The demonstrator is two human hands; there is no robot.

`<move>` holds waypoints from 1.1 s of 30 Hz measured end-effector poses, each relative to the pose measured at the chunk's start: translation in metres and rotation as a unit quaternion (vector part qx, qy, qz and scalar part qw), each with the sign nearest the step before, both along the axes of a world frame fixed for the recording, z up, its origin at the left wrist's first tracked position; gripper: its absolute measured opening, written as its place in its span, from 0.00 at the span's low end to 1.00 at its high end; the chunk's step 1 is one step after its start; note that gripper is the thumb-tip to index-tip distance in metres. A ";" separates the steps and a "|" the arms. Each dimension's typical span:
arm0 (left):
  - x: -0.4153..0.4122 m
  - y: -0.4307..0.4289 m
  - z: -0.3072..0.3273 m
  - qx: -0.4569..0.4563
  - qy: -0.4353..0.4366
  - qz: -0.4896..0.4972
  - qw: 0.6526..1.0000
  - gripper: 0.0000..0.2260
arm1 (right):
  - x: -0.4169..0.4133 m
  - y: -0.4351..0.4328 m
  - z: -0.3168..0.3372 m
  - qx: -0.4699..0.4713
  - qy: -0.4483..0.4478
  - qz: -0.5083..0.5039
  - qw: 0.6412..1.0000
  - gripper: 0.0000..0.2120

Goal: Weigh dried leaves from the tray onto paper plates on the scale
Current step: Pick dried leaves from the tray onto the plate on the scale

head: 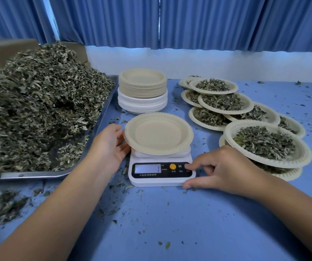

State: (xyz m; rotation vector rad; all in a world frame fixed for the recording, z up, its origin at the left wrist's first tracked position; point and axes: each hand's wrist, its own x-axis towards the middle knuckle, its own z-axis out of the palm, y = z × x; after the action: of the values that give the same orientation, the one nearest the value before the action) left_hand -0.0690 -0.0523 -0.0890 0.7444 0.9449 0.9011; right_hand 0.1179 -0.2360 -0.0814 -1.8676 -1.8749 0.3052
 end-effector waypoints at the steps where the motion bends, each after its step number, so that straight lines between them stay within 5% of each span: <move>1: 0.000 0.000 0.000 0.001 0.000 0.000 1.000 0.13 | 0.000 0.000 0.000 -0.006 0.001 0.002 1.000 0.27; 13: -0.001 -0.003 0.004 -0.010 -0.005 -0.004 1.000 0.10 | 0.002 0.000 -0.001 0.000 0.007 0.010 1.000 0.24; 27: -0.006 -0.005 0.017 -0.010 -0.037 0.021 0.999 0.18 | -0.011 0.013 0.001 0.153 0.214 -0.080 0.961 0.17; 33: -0.011 -0.005 0.024 -0.031 -0.081 0.043 0.995 0.17 | -0.040 0.057 0.044 0.100 0.232 -0.065 0.965 0.19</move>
State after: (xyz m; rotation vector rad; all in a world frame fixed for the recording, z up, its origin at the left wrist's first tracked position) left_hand -0.0797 -0.0573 -0.0646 0.5726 0.8619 0.9887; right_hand 0.0781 -0.1794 -0.0369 -1.6045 -1.4073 0.4457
